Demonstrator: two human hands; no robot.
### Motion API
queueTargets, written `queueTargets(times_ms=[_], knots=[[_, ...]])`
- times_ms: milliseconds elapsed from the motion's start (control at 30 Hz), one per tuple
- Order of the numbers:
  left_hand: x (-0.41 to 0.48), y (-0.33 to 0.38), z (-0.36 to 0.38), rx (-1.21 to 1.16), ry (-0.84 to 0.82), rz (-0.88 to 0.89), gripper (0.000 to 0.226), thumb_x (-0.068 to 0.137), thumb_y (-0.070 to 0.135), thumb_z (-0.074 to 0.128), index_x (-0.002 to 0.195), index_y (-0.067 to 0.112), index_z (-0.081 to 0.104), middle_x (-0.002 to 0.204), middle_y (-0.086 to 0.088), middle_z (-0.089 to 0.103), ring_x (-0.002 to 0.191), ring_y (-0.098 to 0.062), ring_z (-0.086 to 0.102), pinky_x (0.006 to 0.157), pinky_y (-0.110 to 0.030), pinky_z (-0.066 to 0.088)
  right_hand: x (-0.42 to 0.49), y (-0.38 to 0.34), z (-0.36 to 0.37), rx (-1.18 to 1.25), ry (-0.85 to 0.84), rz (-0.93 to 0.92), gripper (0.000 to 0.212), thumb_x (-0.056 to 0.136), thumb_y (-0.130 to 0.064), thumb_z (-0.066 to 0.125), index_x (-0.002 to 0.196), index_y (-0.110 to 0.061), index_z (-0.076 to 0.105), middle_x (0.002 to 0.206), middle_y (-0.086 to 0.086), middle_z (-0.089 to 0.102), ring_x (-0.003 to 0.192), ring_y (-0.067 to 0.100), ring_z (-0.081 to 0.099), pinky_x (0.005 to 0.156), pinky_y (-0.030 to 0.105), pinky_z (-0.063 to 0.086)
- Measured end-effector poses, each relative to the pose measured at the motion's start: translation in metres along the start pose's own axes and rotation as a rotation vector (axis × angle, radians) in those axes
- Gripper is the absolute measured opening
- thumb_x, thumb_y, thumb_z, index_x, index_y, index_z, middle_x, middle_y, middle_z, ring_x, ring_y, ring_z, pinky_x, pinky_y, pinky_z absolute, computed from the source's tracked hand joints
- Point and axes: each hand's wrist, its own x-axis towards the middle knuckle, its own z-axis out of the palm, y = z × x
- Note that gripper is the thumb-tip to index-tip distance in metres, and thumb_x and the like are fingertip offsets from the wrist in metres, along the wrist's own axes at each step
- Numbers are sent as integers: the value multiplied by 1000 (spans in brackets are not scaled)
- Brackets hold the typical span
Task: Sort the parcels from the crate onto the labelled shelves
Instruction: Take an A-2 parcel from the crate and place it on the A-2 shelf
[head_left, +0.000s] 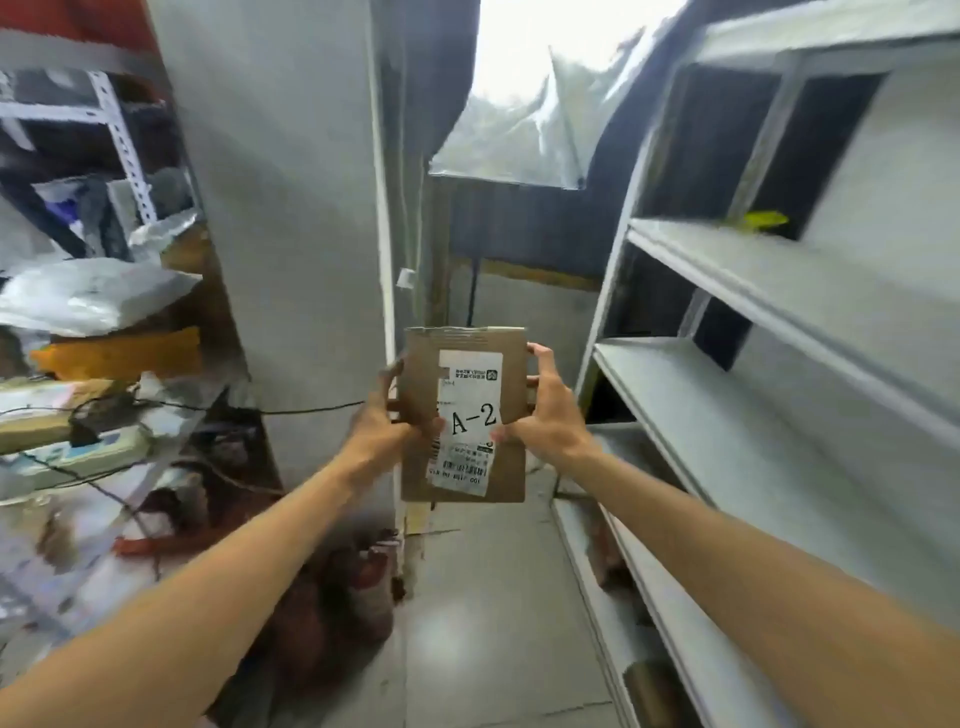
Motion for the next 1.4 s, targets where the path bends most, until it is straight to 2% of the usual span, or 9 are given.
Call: queueTargets(times_ms=[67, 233, 367, 500, 633, 800, 900, 1100, 1400], knots=[[35, 12, 39, -26, -124, 51, 92, 71, 5, 79, 141, 40, 31, 100, 0, 63, 89, -12, 63, 60, -24, 56, 8, 11, -37, -33, 114, 38, 103, 59, 5, 84, 140, -19, 25, 112, 6, 64, 103, 21, 63, 83, 37, 57], [108, 70, 131, -41, -393, 143, 98, 56, 22, 83, 137, 47, 35, 102, -11, 68, 96, -27, 67, 80, -49, 57, 24, 23, -131, -129, 400, 130, 103, 61, 1, 83, 142, -25, 26, 121, 0, 61, 100, 12, 59, 77, 25, 55], [148, 120, 206, -55, -576, 279, 90, 66, 12, 84, 134, 47, 37, 104, -10, 66, 96, -22, 66, 75, -35, 57, 21, 21, -197, -206, 625, 178, 106, 61, 2, 82, 146, -29, 25, 126, -1, 61, 99, 8, 56, 76, 21, 51], [156, 166, 277, -110, -780, 354, 89, 72, 2, 77, 141, 39, 34, 103, -13, 67, 98, -27, 66, 81, -47, 57, -2, 12, -251, -285, 847, 233, 108, 60, 2, 83, 148, -25, 24, 126, 4, 62, 97, 5, 55, 84, 25, 53], [131, 202, 347, -187, -970, 401, 86, 74, 5, 76, 135, 49, 33, 99, 0, 61, 87, -16, 65, 58, -29, 58, -50, 0, -291, -348, 1048, 315, 107, 61, 2, 83, 148, -24, 25, 127, 3, 59, 96, 6, 54, 82, 21, 50], [69, 233, 421, -271, -1158, 474, 90, 74, 6, 77, 135, 54, 33, 97, 4, 60, 82, -11, 65, 56, -25, 57, -124, -9, -330, -427, 1219, 405, 102, 64, 2, 81, 146, -26, 28, 113, -10, 54, 97, 7, 54, 79, 20, 50], [33, 248, 453, -319, -1228, 480, 89, 76, 6, 74, 138, 53, 31, 102, 0, 62, 86, -17, 67, 68, -37, 59, -160, -11, -351, -461, 1297, 443, 100, 67, 2, 80, 147, -26, 27, 122, -7, 56, 101, 4, 51, 80, 16, 48], [-18, 272, 503, -383, -1317, 531, 94, 74, 0, 74, 143, 44, 28, 108, -2, 62, 89, -20, 68, 73, -44, 59, -205, -9, -390, -525, 1418, 486, 104, 72, 6, 75, 151, -27, 15, 137, 5, 51, 112, 9, 51, 92, 28, 49], [-54, 261, 546, -368, -1314, 687, 107, 66, -1, 81, 146, 40, 22, 109, -6, 60, 88, -18, 65, 53, -13, 51, -241, 30, -401, -545, 1562, 536, 106, 70, 10, 75, 152, -22, 16, 142, 6, 46, 122, 15, 49, 100, 28, 45]])
